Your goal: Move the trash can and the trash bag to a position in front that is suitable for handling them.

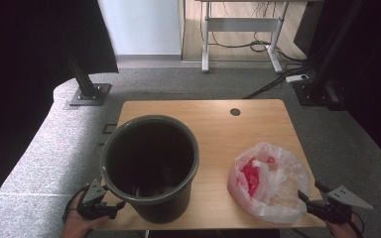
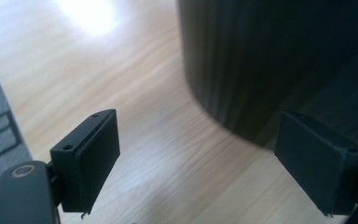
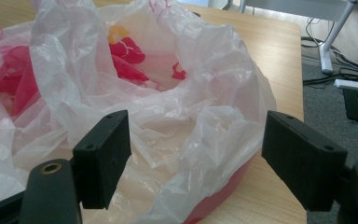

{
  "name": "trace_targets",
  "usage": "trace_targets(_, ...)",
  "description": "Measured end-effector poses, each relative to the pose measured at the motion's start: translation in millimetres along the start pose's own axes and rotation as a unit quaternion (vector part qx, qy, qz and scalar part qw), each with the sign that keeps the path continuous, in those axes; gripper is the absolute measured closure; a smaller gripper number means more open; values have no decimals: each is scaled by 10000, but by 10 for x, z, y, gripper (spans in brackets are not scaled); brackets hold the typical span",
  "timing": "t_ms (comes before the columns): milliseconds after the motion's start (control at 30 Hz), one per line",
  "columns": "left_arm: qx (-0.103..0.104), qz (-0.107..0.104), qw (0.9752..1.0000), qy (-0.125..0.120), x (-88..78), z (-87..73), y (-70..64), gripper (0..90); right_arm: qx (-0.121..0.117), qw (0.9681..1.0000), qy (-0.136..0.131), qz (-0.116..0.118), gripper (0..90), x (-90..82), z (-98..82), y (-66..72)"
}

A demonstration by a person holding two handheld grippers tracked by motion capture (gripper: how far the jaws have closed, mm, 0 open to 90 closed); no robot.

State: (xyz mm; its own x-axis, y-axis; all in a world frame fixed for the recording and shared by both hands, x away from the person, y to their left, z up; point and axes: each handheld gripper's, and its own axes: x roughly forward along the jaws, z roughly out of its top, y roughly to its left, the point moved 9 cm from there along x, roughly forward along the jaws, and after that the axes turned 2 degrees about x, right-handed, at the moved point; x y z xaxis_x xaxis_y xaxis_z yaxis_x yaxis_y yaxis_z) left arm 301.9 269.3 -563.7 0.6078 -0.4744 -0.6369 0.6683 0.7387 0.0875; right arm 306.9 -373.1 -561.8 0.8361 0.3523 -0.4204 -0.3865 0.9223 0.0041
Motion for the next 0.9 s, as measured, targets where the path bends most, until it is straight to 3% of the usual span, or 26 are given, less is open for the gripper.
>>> trace_targets(133, 161, -233, 9994, -186, -109, 97, -176, 141, -3, 10000, -19, 6, 236, -9, 14, 5)
trace_targets(267, 388, -320, 9986, -185, -119, 181, -267, 142, 6, 10000, -49, -4, 237, -9, 37, 0)
trace_targets(533, 520, -597, 9967, -176, -80, 225, -356, 142, -9, 10000, -34, -19, 237, -6, 35, 5)
trace_targets(900, 713, -759, 9944, -160, 41, 345, -492, 141, -32, 10000, -3, -23, 237, -4, 14, 23)
